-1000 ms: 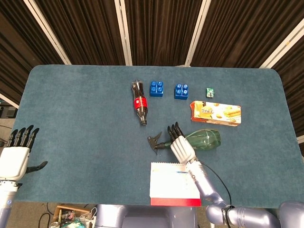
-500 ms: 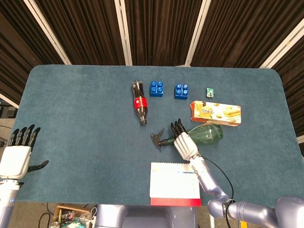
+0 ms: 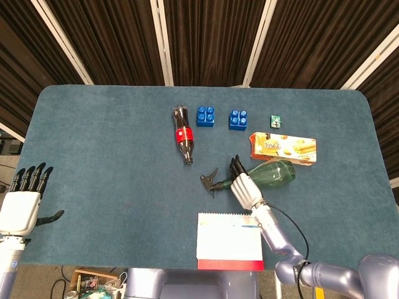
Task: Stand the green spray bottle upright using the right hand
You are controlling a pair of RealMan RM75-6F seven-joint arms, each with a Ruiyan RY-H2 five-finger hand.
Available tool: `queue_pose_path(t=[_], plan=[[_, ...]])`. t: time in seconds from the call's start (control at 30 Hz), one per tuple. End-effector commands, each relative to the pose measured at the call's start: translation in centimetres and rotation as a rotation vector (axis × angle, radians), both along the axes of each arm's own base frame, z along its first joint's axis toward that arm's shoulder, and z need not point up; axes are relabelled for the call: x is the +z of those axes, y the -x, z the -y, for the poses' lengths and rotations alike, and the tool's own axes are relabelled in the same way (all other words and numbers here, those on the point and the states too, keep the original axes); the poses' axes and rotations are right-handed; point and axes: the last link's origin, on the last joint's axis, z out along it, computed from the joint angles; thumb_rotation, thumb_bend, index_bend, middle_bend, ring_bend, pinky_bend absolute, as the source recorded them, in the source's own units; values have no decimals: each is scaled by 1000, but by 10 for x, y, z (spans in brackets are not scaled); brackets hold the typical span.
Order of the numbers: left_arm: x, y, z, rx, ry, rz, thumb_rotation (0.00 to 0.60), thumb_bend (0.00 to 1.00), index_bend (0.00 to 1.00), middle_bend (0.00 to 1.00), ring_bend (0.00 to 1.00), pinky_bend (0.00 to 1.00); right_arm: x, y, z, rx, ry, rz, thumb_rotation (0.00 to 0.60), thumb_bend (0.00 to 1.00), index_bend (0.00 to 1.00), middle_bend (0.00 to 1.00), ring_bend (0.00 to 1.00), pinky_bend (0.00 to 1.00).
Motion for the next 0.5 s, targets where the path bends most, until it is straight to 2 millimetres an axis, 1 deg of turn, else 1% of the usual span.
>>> queue_pose_path(t=[0.03,0.17,0.2,0.4,0.5], plan=[[0,-1,0,-4,3,2,600,49,0,0,0,40,13,-4,3,68,39,42,600,511,963,175,0,23],[0,-3,2,-13,4,6,600,49,0,0,0,41,28,-9,3,105,72,108,600,511,968,181,0,39],[0,-4,2,-19,4,8,600,49,0,0,0,41,35,-12,3,112,81,149,600,511,968,181,0,41],[1,-6,5,-33,8,16,600,49,0,0,0,41,66,-26,-2,149,96,306,600,511,969,184,0,41],[2,-7,8,-43,6,20,600,49,0,0,0,41,79,-34,-8,130,65,449,600,510,971,187,0,43]])
